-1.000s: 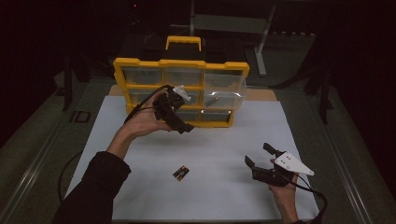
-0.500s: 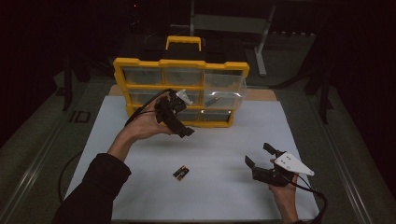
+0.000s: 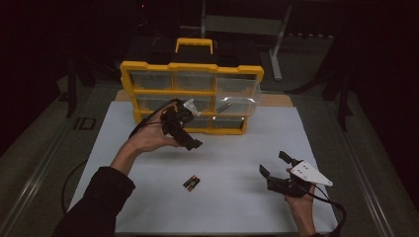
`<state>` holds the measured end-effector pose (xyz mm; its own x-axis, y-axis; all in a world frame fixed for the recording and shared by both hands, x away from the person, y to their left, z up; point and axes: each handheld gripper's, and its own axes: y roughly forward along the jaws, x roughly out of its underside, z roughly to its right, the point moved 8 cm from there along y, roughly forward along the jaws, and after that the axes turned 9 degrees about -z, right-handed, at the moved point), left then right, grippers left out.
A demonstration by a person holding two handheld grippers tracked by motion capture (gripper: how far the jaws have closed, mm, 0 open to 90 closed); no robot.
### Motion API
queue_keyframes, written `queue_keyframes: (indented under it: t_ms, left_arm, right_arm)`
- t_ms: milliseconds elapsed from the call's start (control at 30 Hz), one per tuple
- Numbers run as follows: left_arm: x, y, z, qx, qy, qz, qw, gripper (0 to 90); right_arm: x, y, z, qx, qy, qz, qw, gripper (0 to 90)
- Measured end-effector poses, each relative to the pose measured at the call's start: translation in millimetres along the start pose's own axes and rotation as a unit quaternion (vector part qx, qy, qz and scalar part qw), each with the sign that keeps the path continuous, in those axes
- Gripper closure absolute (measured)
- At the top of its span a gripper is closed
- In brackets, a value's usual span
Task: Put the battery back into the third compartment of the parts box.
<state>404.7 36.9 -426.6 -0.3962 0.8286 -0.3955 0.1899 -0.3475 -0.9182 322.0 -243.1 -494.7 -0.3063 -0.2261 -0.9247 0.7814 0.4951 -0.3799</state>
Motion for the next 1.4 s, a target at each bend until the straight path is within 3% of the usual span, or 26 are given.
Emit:
queue_keyframes:
  t_ms: [500, 1400]
  left_arm:
    - [6.9, 9.5, 11.7, 0.009, 0.007, -0.006, 0.9999, 4.7]
    - [28.7, 30.9, 22.5, 0.019, 0.000, -0.031, 0.9994, 5.3]
  right_arm:
    - [-0.2, -0.4, 0.1, 0.000, -0.001, 0.001, 1.0000, 12.8]
    - [0.0, -0.3, -0.1, 0.001, -0.001, 0.001, 1.0000, 13.1]
